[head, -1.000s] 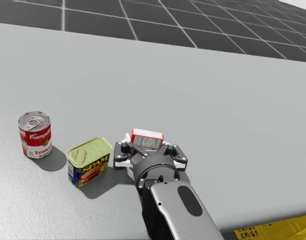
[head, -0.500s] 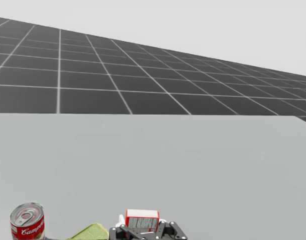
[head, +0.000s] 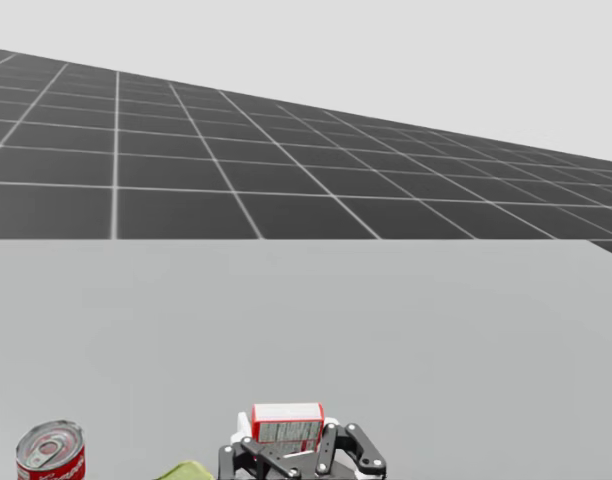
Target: Lift the gelatin box off the table.
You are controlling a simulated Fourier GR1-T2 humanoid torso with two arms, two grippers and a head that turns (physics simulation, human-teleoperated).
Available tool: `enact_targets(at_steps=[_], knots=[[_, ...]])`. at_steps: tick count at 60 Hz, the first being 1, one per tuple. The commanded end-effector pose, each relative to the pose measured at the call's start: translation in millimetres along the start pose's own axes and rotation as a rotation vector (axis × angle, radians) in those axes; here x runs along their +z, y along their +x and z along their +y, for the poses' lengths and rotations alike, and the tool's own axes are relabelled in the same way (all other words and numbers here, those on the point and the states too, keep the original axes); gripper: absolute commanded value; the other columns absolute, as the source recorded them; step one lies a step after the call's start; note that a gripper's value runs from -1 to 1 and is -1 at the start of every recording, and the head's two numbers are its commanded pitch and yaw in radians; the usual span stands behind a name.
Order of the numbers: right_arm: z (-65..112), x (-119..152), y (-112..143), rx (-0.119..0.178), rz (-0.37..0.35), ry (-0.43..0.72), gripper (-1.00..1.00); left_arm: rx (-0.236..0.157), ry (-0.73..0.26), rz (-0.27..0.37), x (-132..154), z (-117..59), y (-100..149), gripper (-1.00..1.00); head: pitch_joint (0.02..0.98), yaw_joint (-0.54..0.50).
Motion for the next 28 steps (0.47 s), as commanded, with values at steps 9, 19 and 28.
enact_targets(at_steps=[9, 19, 28], knots=[[-17.4, -0.1, 67.9, 0.017, -0.203, -0.108, 1.00, 0.008, 0.002, -0.002, -0.5, 1.4, 0.5, -1.00, 0.443, -0.39], [-20.4, 3.7, 106.3, 0.026, -0.323, -0.110, 1.00, 0.009, 0.003, -0.003, -0.4, 2.1, 0.8, -1.00, 0.442, -0.39], [-21.7, 15.2, 140.2, 0.028, -0.433, -0.119, 1.00, 0.010, 0.005, -0.004, -0.4, 2.7, 1.1, -1.00, 0.433, -0.38]])
